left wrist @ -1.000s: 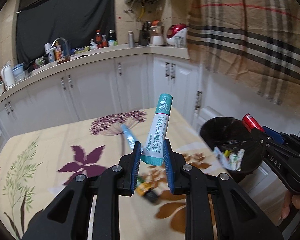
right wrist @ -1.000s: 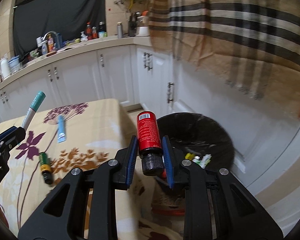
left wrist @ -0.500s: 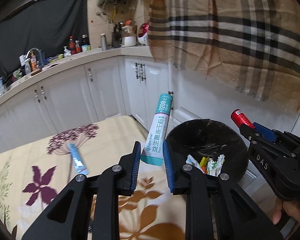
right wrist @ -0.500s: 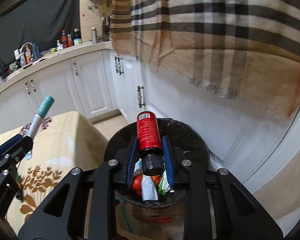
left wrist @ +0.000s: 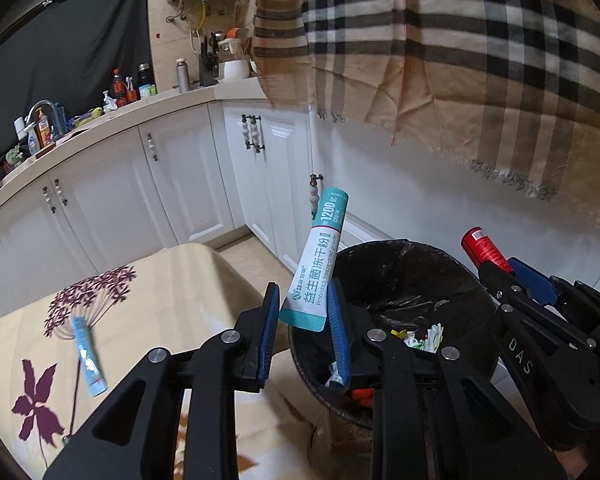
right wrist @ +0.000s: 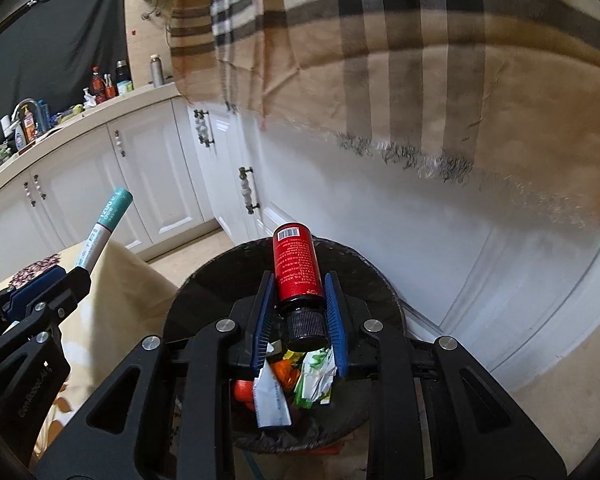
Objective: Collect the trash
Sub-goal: 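Open both grippers over the bin to drop the can and tube, then move both tools back over the table toward the green can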
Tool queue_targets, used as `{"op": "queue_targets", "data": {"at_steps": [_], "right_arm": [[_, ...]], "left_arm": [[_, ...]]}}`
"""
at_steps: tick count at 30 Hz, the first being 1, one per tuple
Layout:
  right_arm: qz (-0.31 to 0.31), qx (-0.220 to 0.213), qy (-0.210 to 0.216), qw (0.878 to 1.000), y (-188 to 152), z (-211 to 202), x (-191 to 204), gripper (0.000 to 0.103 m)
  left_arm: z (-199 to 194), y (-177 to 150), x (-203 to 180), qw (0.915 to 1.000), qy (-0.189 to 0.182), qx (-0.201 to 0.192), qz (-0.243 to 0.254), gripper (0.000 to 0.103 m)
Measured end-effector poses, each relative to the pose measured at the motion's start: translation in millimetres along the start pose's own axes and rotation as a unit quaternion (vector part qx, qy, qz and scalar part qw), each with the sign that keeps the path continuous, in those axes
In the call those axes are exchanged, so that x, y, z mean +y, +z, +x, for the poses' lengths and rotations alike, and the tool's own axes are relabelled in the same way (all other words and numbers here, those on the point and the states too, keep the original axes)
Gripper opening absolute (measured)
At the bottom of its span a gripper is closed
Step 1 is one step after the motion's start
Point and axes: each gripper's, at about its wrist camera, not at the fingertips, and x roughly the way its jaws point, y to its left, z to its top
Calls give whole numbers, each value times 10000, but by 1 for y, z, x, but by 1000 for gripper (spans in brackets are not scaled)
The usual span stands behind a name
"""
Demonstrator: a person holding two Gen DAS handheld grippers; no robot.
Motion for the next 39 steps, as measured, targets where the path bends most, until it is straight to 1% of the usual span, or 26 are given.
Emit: {"op": "queue_targets", "data": {"at_steps": [1,2,3,5,7,11,15,20,24,28,31,39], "right_arm": [[25,45,-11,10000,0,5,-2,42],[53,48,-53,10000,-1,8,-4,46],[76,45,-116,9999,-2,11,-5,47],[76,89,-131,9998,-3,14,-6,47],[74,89,-151,9998,-4,13,-6,47],[-5,113,-120,9999,-9,8,1,47],[-94,149,38,9998,-16,-4,16,47],[-246,153,333,9990,-24,-24,40,47],[-409,153,612,9972,-30,-41,64,47],[-598,160,912,9939,-36,-58,93,47],[-762,187,1122,9906,-42,-69,116,47],[-1218,324,1607,9789,-61,-87,173,47]], "left_arm": [[4,1,-1,10000,-18,63,-8,36],[9,1,-1,9999,-42,111,-37,39],[11,1,-1,9999,-29,131,-49,42],[13,0,0,9999,-13,160,-57,44],[12,-1,1,9998,-8,176,-77,48],[4,-4,9,9998,15,165,-133,52],[-12,-11,24,9996,90,167,-230,58],[-32,-22,50,9988,268,178,-368,59],[-55,-34,82,9970,533,136,-544,60],[-73,-49,116,9934,818,199,-782,61],[-87,-64,144,9889,1101,249,-969,63],[-118,-99,203,9763,1652,402,-1336,63]]}}
